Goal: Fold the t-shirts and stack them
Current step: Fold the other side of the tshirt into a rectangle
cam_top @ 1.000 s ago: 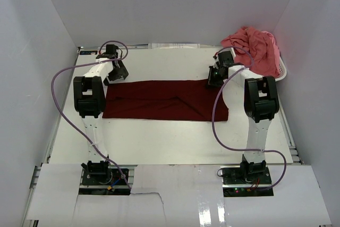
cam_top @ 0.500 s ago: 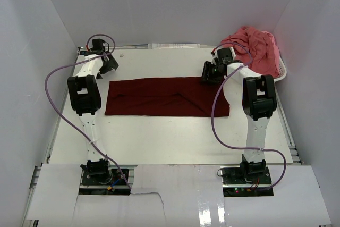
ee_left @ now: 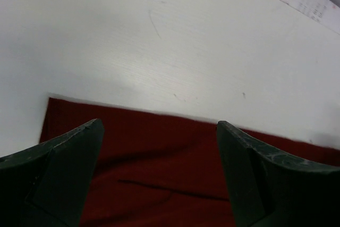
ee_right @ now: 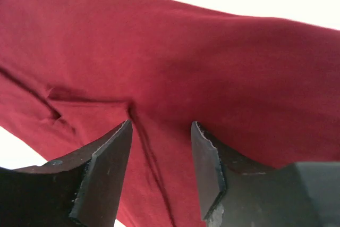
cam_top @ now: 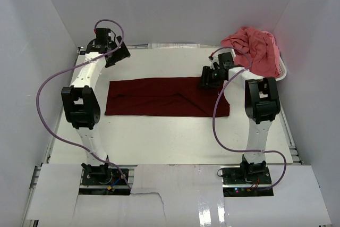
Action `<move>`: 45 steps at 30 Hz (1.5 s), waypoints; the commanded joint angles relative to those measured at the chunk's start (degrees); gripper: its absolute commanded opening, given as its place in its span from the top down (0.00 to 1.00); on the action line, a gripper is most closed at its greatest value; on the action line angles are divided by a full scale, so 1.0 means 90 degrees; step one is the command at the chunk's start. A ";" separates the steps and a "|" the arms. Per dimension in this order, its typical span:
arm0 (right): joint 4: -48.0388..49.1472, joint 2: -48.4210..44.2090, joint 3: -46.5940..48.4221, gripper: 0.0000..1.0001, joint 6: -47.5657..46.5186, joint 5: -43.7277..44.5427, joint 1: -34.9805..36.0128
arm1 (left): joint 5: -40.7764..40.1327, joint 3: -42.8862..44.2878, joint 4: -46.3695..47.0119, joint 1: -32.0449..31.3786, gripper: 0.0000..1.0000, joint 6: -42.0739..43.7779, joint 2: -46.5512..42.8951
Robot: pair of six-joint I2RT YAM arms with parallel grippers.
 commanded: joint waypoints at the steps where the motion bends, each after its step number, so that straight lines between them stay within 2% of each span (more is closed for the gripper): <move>1: 0.0304 -0.0125 -0.0055 0.46 -0.0116 -0.0626 0.0076 | 0.0994 -0.0463 0.0050 0.0058 0.02 -0.0185 -0.0258; 9: 0.0372 0.0227 0.0160 0.48 -0.0067 -0.1067 0.0233 | 0.1251 -0.1215 0.0226 0.0049 0.02 -0.0322 0.0005; 17: 0.0245 0.0471 0.0297 0.53 -0.0126 -0.1214 0.0359 | 0.1124 -0.1392 0.0197 0.0097 0.02 -0.0302 -0.0004; 20: 0.0216 0.0501 0.0258 0.67 -0.0136 -0.1243 0.0408 | 0.1104 -0.1421 0.0177 0.0136 0.02 -0.0263 -0.0053; 23: 0.0265 0.0413 0.0151 0.90 -0.0155 -0.1282 0.0457 | 0.1017 -0.1470 0.0128 0.0156 0.02 -0.0244 -0.0112; 24: 0.0294 0.0336 0.0111 0.92 -0.0155 -0.1292 0.0467 | 0.1007 -0.1479 0.0128 0.0166 0.02 -0.0224 -0.0131; 35: 0.0665 -0.0749 -0.0933 0.92 0.0128 -0.1819 0.0789 | 0.0792 -0.1626 0.0070 0.0166 0.02 -0.0127 -0.0268; 42: 0.1153 -0.1393 -0.1939 0.92 0.0499 -0.1888 0.1354 | 0.0714 -0.1675 0.0050 0.0166 0.02 -0.0127 -0.0278; 45: 0.1397 -0.1423 -0.2330 0.89 0.0704 -0.1917 0.1550 | 0.0694 -0.1675 0.0050 0.0166 0.02 -0.0117 -0.0249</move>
